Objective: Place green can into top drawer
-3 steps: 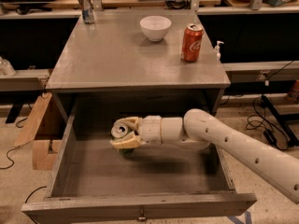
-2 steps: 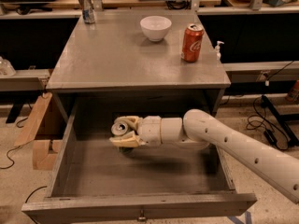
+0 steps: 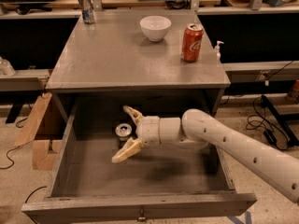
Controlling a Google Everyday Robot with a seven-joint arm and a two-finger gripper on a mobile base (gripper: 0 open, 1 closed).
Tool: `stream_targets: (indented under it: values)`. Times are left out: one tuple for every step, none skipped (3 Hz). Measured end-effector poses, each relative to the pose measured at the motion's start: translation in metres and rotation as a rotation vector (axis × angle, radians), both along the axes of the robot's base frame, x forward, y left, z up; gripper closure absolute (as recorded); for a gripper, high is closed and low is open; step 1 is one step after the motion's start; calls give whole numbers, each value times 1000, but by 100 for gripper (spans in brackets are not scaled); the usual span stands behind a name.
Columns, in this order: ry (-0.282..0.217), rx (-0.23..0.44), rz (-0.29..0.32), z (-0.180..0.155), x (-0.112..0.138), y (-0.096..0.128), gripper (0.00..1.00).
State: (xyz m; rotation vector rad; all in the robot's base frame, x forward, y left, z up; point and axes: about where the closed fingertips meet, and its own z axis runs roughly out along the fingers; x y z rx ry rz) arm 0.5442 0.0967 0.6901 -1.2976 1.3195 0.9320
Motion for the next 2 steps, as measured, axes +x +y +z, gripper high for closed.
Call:
stream_targets:
  values:
    - [-6, 1, 1, 3, -1, 0, 0]
    - [-17, -26, 22, 18, -30, -22, 0]
